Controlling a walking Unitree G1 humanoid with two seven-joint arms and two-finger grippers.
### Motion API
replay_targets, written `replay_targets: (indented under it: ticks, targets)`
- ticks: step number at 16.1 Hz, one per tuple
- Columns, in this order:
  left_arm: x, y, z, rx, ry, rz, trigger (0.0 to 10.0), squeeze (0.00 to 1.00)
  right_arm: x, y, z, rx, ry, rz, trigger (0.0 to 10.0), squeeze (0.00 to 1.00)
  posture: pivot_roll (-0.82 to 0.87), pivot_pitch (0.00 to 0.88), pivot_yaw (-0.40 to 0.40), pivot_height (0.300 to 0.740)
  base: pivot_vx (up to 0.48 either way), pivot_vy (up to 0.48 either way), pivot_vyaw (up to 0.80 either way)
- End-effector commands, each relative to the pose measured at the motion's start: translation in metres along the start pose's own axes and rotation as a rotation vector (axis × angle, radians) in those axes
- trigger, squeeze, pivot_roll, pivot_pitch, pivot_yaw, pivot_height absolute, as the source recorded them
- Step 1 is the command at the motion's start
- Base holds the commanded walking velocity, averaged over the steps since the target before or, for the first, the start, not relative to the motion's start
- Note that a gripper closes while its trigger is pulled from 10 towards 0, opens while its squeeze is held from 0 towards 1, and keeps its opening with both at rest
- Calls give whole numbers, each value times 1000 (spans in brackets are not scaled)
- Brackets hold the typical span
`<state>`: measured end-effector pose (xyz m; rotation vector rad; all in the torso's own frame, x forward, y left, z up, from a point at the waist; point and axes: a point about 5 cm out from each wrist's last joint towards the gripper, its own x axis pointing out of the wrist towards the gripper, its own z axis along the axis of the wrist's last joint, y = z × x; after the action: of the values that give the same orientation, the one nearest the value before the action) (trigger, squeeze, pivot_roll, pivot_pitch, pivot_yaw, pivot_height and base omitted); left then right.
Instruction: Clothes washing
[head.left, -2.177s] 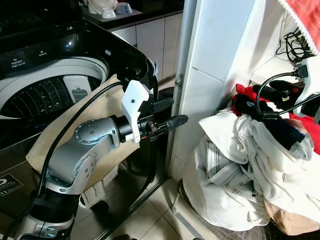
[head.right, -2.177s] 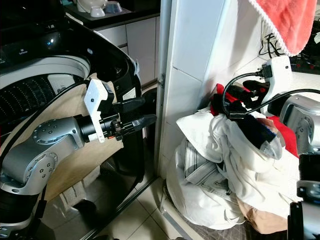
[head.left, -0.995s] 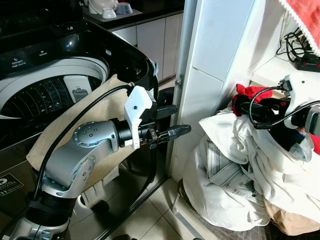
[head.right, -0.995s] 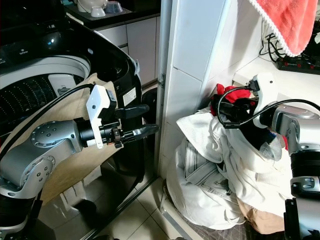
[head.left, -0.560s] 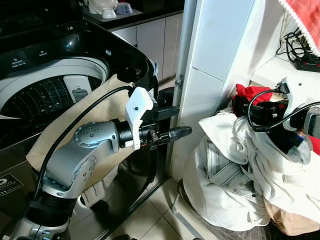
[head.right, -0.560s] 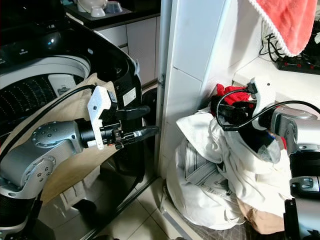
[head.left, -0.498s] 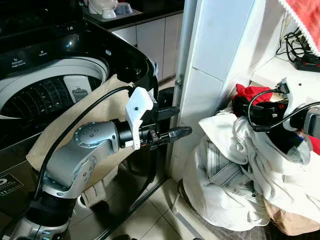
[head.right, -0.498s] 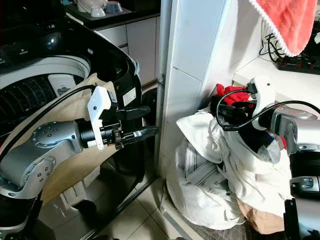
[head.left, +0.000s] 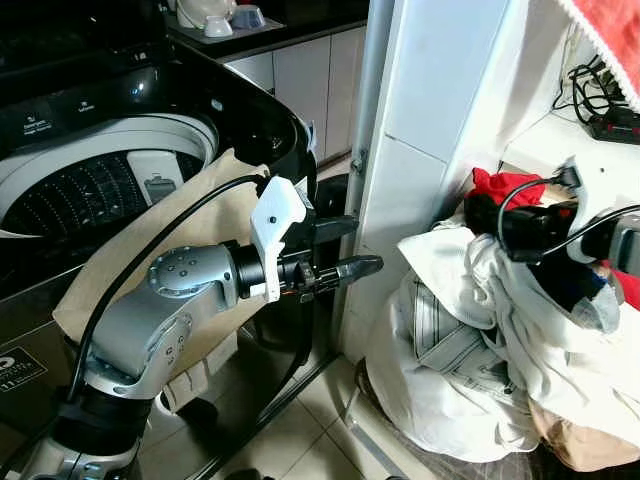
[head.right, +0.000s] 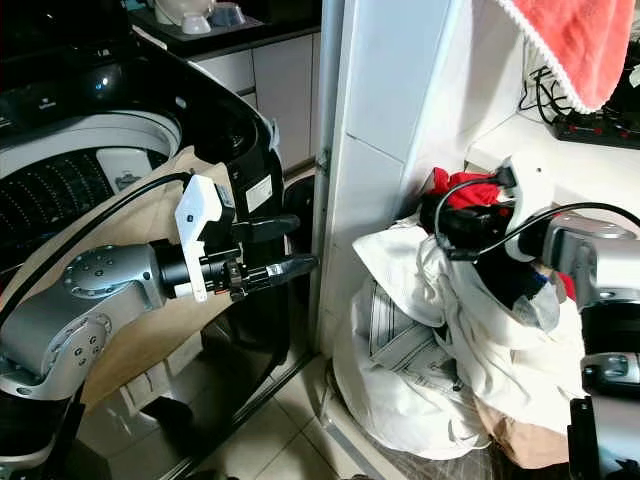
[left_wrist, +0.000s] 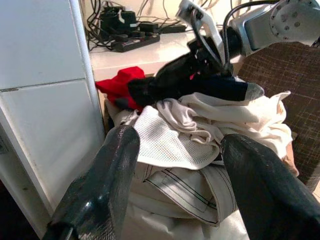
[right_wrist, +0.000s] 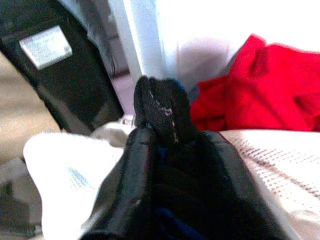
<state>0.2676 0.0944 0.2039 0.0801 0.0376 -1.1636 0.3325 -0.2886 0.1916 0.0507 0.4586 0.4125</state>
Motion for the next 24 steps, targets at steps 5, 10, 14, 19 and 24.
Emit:
replay_targets:
  ticks: [5, 10, 14, 19, 24]
  targets:
    - [0, 7, 9, 4, -54, 84, 10000, 0, -30, 3, 55, 185, -369, 91, 0, 0, -52, 0, -4, 740, 0, 0, 0]
    - [12, 27, 31, -90, -224, 264, 10000, 0, -46, 41, 77, 306, -566, 372, 0, 0, -65, 0, -1, 740, 0, 0, 0]
    - [33, 25, 47, -260, -365, 246, 10000, 1000, -31, 95, 89, 403, -657, 563, 0, 0, -71, 0, 0, 740, 0, 0, 0]
    - [55, -4, 43, -337, -337, 110, 10000, 1000, -16, 126, 89, 484, -670, 601, 0, 0, -67, 0, 0, 740, 0, 0, 0]
    - [63, -19, 39, -344, -313, 39, 10000, 0, -11, 140, 88, 494, -649, 600, 0, 0, -66, 0, 4, 740, 0, 0, 0]
